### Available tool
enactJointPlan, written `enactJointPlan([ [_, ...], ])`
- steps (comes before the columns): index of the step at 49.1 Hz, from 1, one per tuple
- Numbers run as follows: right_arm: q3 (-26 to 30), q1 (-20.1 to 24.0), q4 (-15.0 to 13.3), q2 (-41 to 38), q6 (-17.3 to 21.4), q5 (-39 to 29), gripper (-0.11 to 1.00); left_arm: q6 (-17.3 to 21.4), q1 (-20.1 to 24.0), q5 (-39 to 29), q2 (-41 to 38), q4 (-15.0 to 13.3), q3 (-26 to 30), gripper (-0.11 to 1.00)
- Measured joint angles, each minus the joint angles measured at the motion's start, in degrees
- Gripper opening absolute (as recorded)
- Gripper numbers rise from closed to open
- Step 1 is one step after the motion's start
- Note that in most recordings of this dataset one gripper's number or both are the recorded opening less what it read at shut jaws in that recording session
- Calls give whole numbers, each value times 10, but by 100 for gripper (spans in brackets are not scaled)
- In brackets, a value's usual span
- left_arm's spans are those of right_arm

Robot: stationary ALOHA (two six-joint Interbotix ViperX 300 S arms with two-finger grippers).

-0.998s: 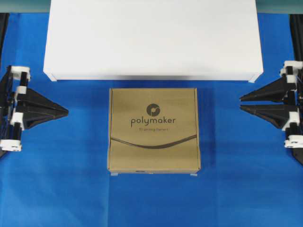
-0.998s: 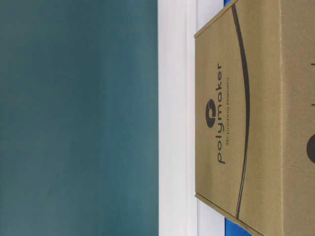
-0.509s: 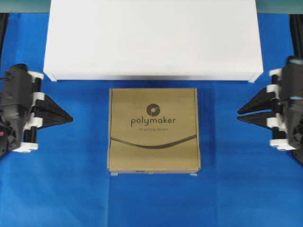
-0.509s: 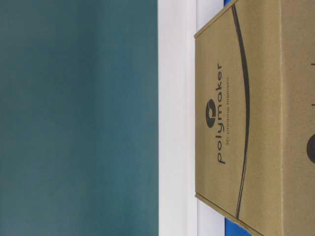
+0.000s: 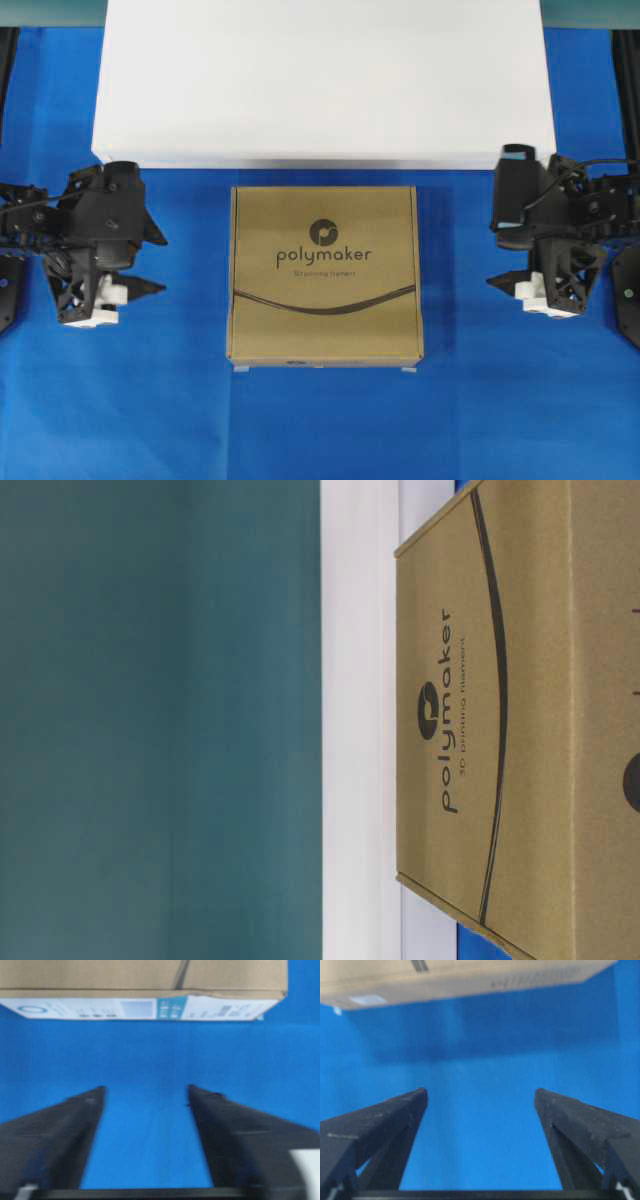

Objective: Place the cardboard box on the stand after clamping it between your arms.
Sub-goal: 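Move both grippers inward toward the left and right sides of the polymaker box, then close both grippers on the box's left and right edges, clamping it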

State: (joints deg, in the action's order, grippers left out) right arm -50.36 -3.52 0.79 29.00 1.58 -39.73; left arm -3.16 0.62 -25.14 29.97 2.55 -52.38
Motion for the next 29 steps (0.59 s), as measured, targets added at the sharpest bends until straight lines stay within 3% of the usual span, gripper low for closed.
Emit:
enactJointPlan([
  [3, 0, 0, -3, -9, 0, -2, 94, -3, 1, 3, -9, 0, 1, 87],
  [6, -2, -1, -4, -18, -1, -1, 100, -2, 0, 4, -18, 1, 0, 86],
  [29, -24, -1, -6, -141, -22, 134, 99, 0, 6, 96, -159, 1, 12, 84],
])
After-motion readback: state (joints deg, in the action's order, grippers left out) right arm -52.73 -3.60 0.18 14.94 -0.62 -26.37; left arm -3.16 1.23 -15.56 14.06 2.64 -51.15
